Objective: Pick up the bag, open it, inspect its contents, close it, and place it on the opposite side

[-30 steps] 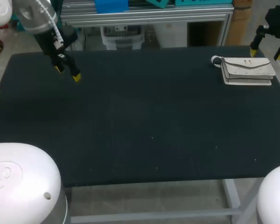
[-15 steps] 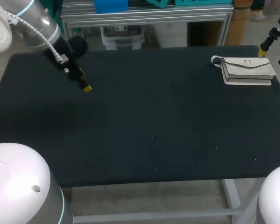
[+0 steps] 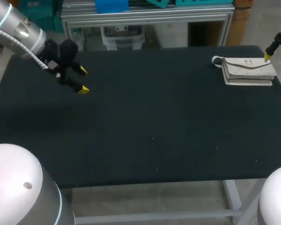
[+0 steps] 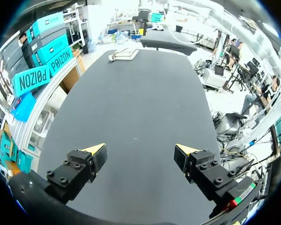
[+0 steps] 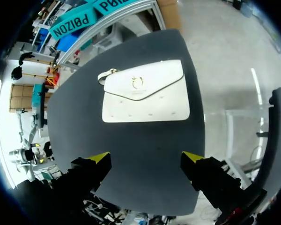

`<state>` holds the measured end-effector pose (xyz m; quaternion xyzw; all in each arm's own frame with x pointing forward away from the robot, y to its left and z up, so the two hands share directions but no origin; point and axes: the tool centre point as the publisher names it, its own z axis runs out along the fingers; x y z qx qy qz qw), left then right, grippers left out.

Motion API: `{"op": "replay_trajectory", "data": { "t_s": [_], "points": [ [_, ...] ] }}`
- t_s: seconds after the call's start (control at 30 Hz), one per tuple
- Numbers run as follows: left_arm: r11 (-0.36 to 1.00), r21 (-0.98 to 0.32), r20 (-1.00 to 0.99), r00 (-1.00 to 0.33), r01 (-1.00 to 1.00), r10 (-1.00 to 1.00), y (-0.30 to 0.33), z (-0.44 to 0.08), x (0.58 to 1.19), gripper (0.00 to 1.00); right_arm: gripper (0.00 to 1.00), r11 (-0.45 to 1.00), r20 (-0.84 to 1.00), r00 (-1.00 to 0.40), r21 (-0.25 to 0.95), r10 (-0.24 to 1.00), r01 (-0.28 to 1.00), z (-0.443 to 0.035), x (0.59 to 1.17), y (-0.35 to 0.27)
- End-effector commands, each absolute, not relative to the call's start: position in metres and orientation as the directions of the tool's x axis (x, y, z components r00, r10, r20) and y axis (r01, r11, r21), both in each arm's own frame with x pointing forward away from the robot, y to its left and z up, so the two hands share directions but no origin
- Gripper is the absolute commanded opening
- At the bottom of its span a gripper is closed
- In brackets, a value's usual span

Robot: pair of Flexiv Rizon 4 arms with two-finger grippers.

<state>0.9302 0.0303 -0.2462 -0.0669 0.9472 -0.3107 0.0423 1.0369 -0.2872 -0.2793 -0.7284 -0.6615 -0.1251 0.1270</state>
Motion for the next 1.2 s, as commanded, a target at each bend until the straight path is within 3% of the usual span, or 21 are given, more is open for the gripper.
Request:
{"op": "replay_trajectory", "data": {
  "t_s": [0.03, 0.97, 1.2],
  "points": [
    [0.733, -0.681, -0.082, -0.993, -0.01, -0.09, 0.016, -0.259, 0.928, 1.0, 1.0, -0.108, 0.363, 0.106, -0.015, 0.926, 0.994, -0.287, 1.041, -0.296],
    [0.726, -0.684, -0.086, -0.996, 0.08, 0.028, -0.023, -0.286, 0.936, 1.0, 1.0, -0.22, 0.496, 0.156, 0.073, 0.854, 0.973, -0.349, 1.096, -0.333],
    [0.72, -0.685, -0.093, -0.994, 0.111, 0.065, -0.025, -0.287, 0.935, 1.0, 0.8, -0.204, 0.531, 0.131, 0.082, 0.837, 0.976, -0.363, 1.118, -0.332]
  ]
}}
